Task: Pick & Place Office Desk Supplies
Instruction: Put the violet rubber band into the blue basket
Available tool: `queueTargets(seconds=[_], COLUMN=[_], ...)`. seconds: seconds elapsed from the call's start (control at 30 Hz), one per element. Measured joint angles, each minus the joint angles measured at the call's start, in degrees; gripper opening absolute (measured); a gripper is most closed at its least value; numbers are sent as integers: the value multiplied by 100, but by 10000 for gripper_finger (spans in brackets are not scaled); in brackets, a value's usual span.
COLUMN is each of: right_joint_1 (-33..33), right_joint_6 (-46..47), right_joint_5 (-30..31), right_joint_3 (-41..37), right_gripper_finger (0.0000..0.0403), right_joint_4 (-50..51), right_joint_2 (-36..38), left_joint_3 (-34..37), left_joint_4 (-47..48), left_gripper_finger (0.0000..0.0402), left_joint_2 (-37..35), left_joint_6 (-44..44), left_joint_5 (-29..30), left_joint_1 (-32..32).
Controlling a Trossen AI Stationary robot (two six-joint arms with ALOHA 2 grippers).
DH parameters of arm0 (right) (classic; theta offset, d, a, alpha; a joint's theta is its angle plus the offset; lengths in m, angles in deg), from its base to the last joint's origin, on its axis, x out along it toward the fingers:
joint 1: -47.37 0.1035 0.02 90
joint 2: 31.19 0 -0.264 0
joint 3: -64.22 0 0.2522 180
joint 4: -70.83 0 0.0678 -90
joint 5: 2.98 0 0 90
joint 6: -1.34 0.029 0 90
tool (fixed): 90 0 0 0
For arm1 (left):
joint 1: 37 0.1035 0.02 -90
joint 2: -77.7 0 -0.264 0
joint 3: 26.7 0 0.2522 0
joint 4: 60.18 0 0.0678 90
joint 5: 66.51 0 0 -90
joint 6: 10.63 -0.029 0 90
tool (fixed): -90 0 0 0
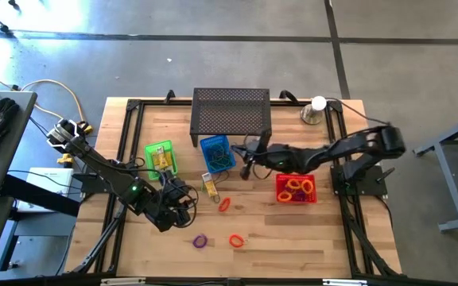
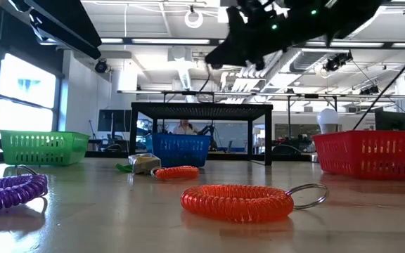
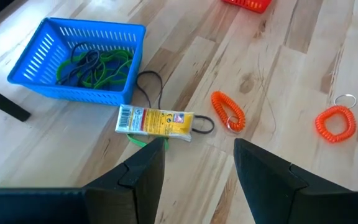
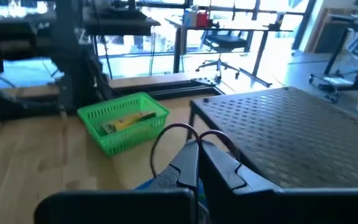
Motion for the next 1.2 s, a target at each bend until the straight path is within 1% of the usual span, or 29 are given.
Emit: queueTargets(seconds=[0.07, 0.13, 0.23, 0.37, 0.5, 0.67, 0.83, 0.9, 1.03, 1.1, 1.2], right_joint_1=[4, 6, -33, -168, -326, -555, -779, -804, -745, -724, -691], right_joint_6=[-168, -312, -327, -24, 416, 746, 886, 857, 556, 461, 455], right_joint_5=[-23, -28, -86, -102, -201, -862, -1711, -1943, -1941, -1887, -1889], right_joint_3=[269, 624, 1316, 2255, 2800, 2948, 2940, 2947, 2940, 2940, 2940], right_gripper_finger=[3, 3, 3, 3, 3, 3, 3, 3, 13, 30, 67], right_joint_4=[-9, 289, 1215, 2544, 3415, 3710, 3853, 3808, 3860, 3854, 3844], right_joint_2=[-338, -631, -1031, -1463, -1757, -1975, -2175, -2226, -2236, -2236, -2236], left_joint_3=[0, 0, 0, 0, 0, 0, 0, 2, 2, 2, 4], left_joint_4=[1, 1, 2, 5, 4, 4, 3, 2, 2, 4, 8], left_gripper_finger=[186, 186, 186, 186, 186, 186, 186, 186, 186, 186, 186], left_joint_2=[0, 0, 0, 0, 0, 0, 2, 2, 2, 2, 2], left_joint_6=[-26, -27, -27, -18, -7, 30, 45, 45, -2, -18, -21], left_joint_5=[0, 0, 0, -1, -2, -4, -2, -4, -2, -2, -4], left_joint_1=[2, 2, 0, 0, -5, -20, -17, -17, -17, -15, -15])
